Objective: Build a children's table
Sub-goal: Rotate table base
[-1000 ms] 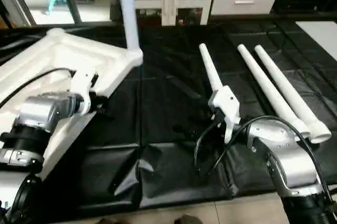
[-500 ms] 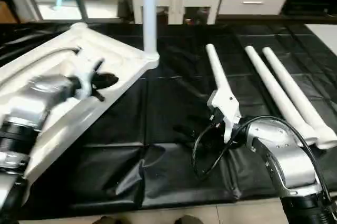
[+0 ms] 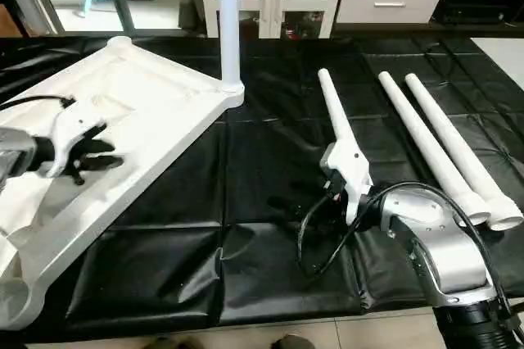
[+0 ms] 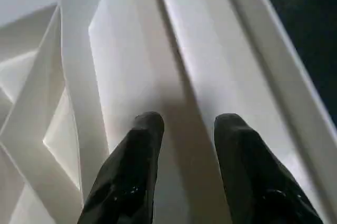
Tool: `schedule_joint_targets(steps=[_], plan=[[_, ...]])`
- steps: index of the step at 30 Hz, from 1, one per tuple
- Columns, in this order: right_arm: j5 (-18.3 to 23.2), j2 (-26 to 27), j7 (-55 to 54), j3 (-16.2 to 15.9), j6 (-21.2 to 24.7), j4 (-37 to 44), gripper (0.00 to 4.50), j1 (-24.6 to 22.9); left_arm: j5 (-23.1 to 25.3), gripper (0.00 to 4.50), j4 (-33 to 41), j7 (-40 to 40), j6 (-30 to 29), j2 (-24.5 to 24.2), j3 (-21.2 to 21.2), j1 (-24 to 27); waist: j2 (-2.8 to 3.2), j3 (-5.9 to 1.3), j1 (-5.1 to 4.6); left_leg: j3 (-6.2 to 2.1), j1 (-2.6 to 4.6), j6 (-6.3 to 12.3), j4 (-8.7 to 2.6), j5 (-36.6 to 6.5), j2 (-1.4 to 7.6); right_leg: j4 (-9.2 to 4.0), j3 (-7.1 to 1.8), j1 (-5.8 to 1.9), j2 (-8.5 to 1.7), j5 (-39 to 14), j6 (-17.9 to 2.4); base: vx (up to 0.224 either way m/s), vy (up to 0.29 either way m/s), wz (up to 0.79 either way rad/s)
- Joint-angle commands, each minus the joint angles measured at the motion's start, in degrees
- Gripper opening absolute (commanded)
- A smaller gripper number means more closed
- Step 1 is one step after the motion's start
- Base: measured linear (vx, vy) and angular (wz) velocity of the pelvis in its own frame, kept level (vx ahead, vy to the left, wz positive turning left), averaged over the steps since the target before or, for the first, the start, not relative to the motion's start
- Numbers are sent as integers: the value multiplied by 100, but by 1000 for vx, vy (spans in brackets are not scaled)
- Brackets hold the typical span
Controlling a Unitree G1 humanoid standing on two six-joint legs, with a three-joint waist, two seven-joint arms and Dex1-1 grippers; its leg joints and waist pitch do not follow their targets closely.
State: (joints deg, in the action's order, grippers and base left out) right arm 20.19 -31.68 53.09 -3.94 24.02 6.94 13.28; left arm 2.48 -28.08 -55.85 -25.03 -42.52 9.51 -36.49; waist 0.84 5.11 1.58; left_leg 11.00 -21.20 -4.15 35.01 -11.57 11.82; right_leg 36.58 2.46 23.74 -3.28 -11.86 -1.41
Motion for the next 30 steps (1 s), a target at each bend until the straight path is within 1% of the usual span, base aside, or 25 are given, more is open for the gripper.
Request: schedule_joint_targets(steps=[1, 7, 8, 9, 10, 12, 13, 14, 15, 16, 17, 18, 19, 22, 24, 26, 27, 28, 29, 30], plan=[[17, -9, 42, -35, -25, 131, 450, -14, 40, 183, -94, 35, 56, -13, 65, 27, 38, -326, -31, -76, 94, 111, -454, -1030, 135, -513, -294, -275, -376, -748, -1289, 0, 0, 0], [188, -46, 195, -100, 141, 336, 450, -61, 112, 183, -450, 64, -155, 167, 173, -28, 28, -321, -23, -79, 78, 105, -458, -1048, 129, -523, -301, -291, -382, -859, -1239, 0, 0, 0], [218, -55, 221, -108, 161, 366, 450, -72, 138, 183, -462, 43, -136, 161, 194, -28, 33, -326, -18, -80, 87, 113, -458, -1050, 134, -527, -303, -286, -384, -865, -1230, 0, 0, 0], [283, -81, 304, -128, 191, 431, 450, -103, 171, 166, -486, 43, -178, 164, 218, -33, 63, -326, -19, -83, 93, 119, -460, -1071, 140, -528, -306, -282, -386, -870, -1221, 0, 0, 0], [334, -97, 376, -157, 195, 508, 450, -142, 218, 166, -533, 55, -210, 168, 256, -40, 48, -327, -23, -82, 93, 118, -462, -1095, 145, -535, -304, -283, -382, -844, -1239, 0, 0, 0], [351, -57, 381, -183, 145, 570, 450, -170, 309, 144, -649, 157, -205, 189, 296, -63, 42, -318, -19, -84, 84, 124, -466, -1079, 142, -530, -305, -281, -381, -807, -1241, 0, 0, 0], [357, -31, 366, -183, 133, 576, 450, -169, 334, 144, -688, 193, -194, 195, 303, -73, 41, -309, -22, -80, 89, 114, -468, -1133, 137, -546, -301, -271, -380, -919, -1232, 0, 0, 0], [367, 4, 338, -181, 124, 576, 450, -160, 356, 124, -740, 243, -188, 204, 305, -89, 39, -304, -28, -84, 84, 103, -472, -1178, 133, -552, -300, -271, -381, -1005, -1217, 0, 0, 0], [371, 23, 318, -180, 123, 572, 450, -151, 359, 124, -763, 266, -193, 208, 301, -98, 38, -304, -26, -85, 95, 80, -472, -1251, 133, -570, -303, -264, -388, -1175, -1181, 0, 0, 0], [371, 52, 287, -178, 128, 572, 450, -134, 346, 114, -784, 298, -220, 220, 281, -114, 32, -288, -25, -89, 94, 61, -482, -1307, 132, -590, -307, -258, -390, -1343, -1138, 0, 0, 0], [371, 52, 287, -178, 128, 572, 450, -134, 346, 107, -784, 298, -220, 220, 281, -114, 30, -287, -25, -87, 100, 52, -481, -1332, 132, -597, -309, -252, -391, -1414, -1116, 0, 0, 0], [377, 63, 268, -174, 139, 581, 450, -127, 314, 92, -790, 306, -290, 241, 252, -134, 28, -281, -23, -90, 108, 46, -485, -1381, 133, -617, -312, -239, -397, -1596, -1056, 0, 0, 0], [378, 60, 260, -173, 138, 578, 450, -127, 282, 92, -790, 338, -359, 273, 211, -160, 28, -280, -23, -92, 106, 42, -488, -1381, 135, -620, -312, -239, -398, -1637, -1038, 0, 0, 0], [359, 62, 244, -167, 124, 564, 450, -128, 244, 73, -789, 357, -426, 324, 162, -191, 22, -275, -21, -93, 106, 43, -494, -1386, 130, -640, -309, -227, -392, -1800, -967, 0, 0, 0], [339, 76, 227, -159, 110, 566, 450, -142, 219, 57, -801, 398, -478, 405, 132, -232, 30, -278, -17, -96, 107, 45, -496, -1386, 130, -649, -306, -221, -392, -1860, -936, 0, 0, 0], [327, 86, 212, -153, 100, 574, 450, -153, 198, 47, -832, 480, -520, 478, 103, -273, 29, -281, -10, -88, 115, 50, -493, -1378, 133, -654, -308, -210, -386, -1808, -953, 0, 0, 0], [326, 89, 209, -152, 98, 574, 450, -154, 190, 32, -829, 483, -535, 493, 101, -279, 34, -284, -6, -88, 112, 50, -493, -1360, 132, -647, -303, -214, -381, -1755, -973, 0, 0, 0], [318, 98, 196, -147, 91, 575, 450, -161, 144, 32, -817, 525, -626, 576, 74, -311, 33, -288, -2, -91, 109, 52, -492, -1344, 132, -643, -303, -219, -386, -1724, -980, 0, 0, 0], [316, 99, 194, -147, 90, 576, 450, -162, 137, 22, -816, 533, -640, 588, 68, -315, 38, -286, -5, -92, 94, 46, -496, -1333, 126, -640, -297, -225, -380, -1692, -994, 0, 0, 0], [312, 103, 188, -144, 87, 578, 450, -168, 105, 15, -832, 601, -725, 677, 38, -359, 30, -293, 1, -96, 94, 52, -496, -1306, 130, -637, -301, -231, -386, -1649, -999, 0, 0, 0]])
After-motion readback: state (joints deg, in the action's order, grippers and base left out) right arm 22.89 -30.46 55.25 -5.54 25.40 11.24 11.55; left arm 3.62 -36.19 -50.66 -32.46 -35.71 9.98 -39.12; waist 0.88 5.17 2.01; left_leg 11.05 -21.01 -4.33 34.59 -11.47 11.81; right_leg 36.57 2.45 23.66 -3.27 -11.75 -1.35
